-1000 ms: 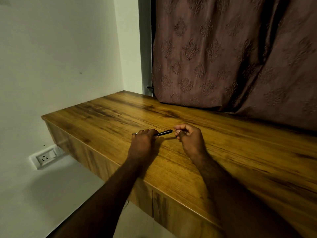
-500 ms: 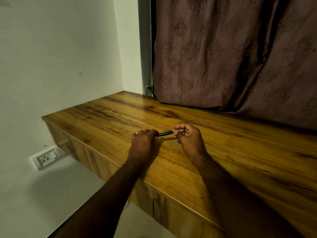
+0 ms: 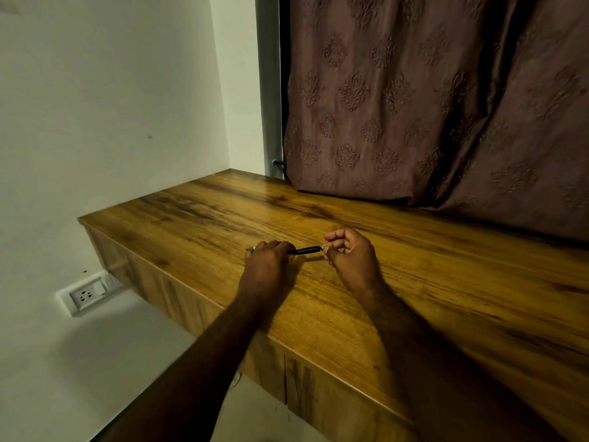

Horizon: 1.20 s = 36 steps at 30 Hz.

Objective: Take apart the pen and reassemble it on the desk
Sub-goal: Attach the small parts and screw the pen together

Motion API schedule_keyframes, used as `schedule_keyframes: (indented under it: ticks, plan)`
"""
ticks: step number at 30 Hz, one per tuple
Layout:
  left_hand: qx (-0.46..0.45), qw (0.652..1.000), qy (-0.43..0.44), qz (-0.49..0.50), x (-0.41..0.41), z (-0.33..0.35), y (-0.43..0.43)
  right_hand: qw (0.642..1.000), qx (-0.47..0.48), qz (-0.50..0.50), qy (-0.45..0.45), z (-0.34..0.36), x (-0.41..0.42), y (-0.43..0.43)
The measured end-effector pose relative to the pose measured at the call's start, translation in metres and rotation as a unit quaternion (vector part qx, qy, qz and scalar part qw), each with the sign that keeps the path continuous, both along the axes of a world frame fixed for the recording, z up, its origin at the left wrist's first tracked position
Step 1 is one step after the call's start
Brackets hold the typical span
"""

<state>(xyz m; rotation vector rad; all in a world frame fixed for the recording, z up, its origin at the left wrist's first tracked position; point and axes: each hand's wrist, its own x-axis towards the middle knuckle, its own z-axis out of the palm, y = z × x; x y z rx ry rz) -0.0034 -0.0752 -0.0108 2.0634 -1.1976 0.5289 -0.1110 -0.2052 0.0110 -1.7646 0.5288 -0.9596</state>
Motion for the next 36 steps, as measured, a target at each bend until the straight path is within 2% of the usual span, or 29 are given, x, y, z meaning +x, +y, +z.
schedule_keyframes:
  ticks: [13, 20, 26, 36]
  plan:
    - [-0.004, 1.0, -0.016, -0.003, 0.0023, -0.0028, -0.0012, 1.0, 0.001, 0.016, 0.01, -0.0016, -0.0015, -0.0018]
    - [-0.014, 1.0, -0.005, -0.023, 0.0005, 0.0004, 0.0004, 0.991, 0.108, 0.072, -0.029, 0.0011, -0.0045, -0.0063]
    - [0.008, 0.999, 0.003, -0.031, 0.0031, 0.0023, -0.0003, 0.982, 0.154, 0.098, -0.051, 0.0, -0.0057, -0.0084]
    - [-0.008, 0.999, 0.007, -0.038, 0.0029, 0.0015, -0.0003, 0.987, 0.115, 0.116, -0.007, 0.0009, -0.0057, -0.0039]
